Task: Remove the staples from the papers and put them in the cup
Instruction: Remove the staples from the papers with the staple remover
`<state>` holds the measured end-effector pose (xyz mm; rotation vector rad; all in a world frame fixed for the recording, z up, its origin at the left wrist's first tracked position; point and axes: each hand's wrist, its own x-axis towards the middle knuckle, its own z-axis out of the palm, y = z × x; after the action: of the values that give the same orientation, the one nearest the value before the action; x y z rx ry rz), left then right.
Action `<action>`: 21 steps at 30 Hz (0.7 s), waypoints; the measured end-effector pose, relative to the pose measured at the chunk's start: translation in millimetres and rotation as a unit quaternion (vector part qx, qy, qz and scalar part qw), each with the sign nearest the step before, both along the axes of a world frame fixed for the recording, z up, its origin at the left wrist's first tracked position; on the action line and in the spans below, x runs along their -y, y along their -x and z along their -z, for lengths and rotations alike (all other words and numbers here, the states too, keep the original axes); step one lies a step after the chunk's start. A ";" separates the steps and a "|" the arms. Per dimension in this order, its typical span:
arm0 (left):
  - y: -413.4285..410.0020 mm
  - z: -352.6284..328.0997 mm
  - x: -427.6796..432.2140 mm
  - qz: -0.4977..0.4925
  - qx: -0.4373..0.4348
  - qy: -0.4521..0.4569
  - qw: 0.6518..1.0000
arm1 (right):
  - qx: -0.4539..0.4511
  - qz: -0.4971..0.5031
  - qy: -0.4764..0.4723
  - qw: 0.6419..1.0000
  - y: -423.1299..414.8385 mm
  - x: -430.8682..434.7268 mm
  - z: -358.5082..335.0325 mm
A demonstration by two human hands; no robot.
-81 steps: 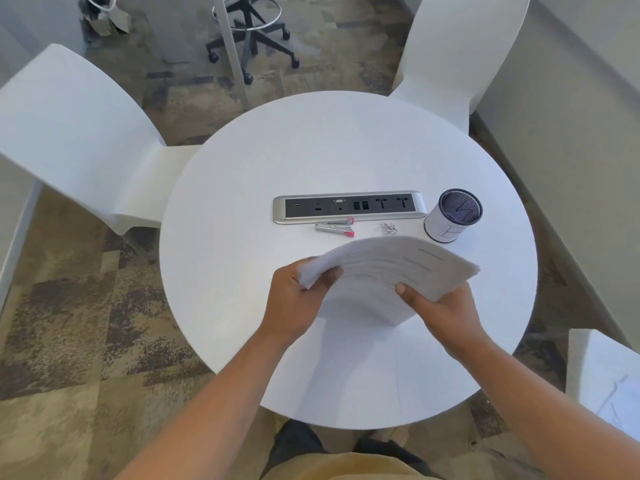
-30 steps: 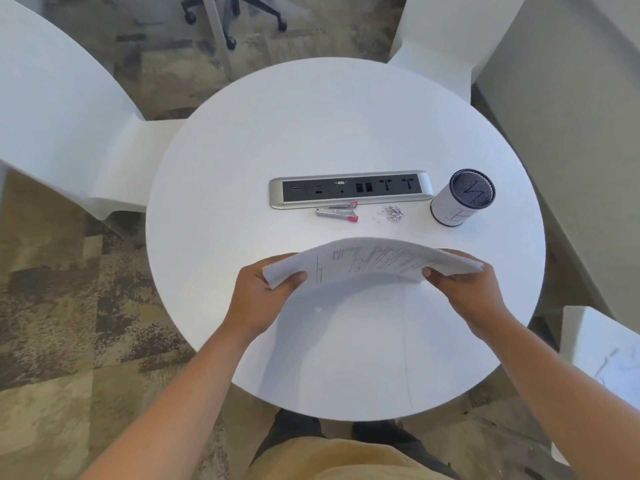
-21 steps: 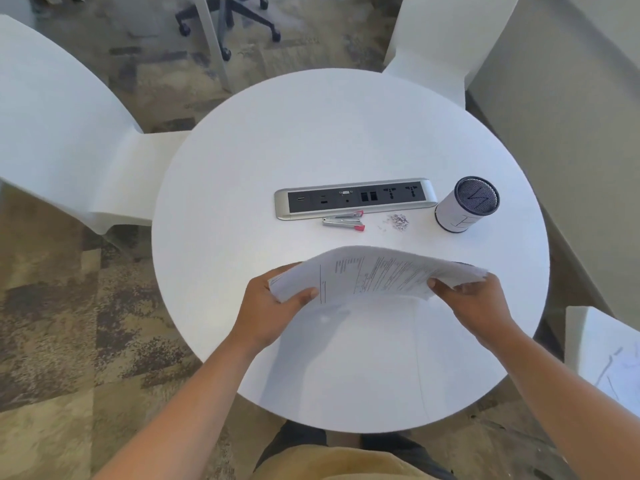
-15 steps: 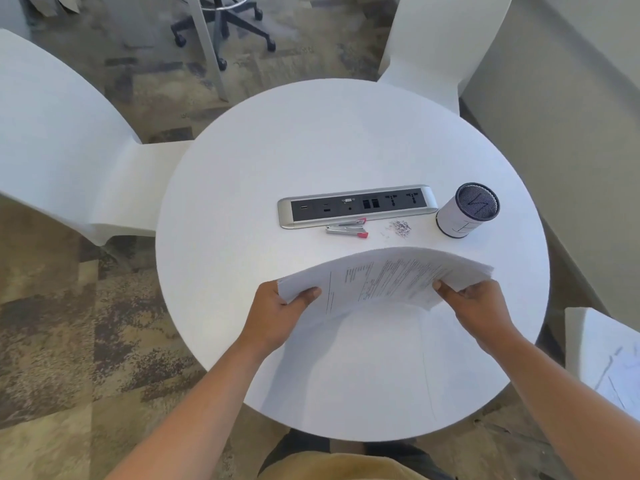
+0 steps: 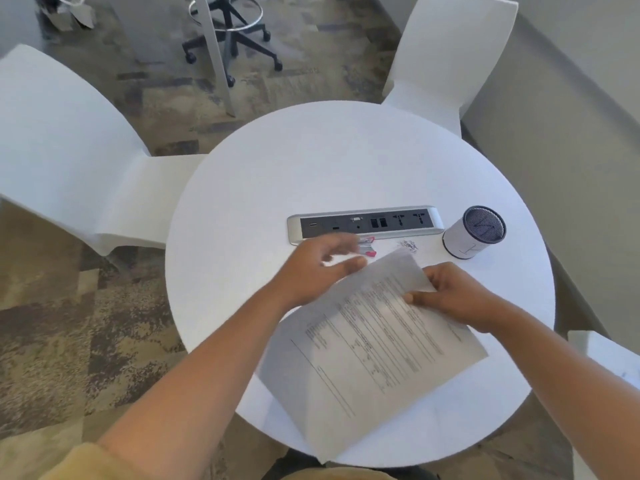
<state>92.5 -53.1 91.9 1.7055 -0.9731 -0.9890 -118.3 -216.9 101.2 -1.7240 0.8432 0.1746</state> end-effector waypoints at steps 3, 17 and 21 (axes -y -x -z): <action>11.9 9.5 14.8 -0.005 -0.058 0.012 0.998 | -0.009 -0.027 -0.036 0.999 -22.7 5.8 9.4; 21.7 66.6 22.1 -0.269 -0.111 -0.010 0.957 | -0.094 -0.204 0.008 0.974 -86.4 38.8 48.7; 16.0 85.6 24.6 -0.307 -0.134 -0.010 0.942 | -0.028 -0.040 0.055 0.997 -99.7 60.2 73.6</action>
<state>76.5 -77.7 6.3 1.6785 -0.2191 -0.7753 -18.6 -277.0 27.6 -1.8658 0.8390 0.2349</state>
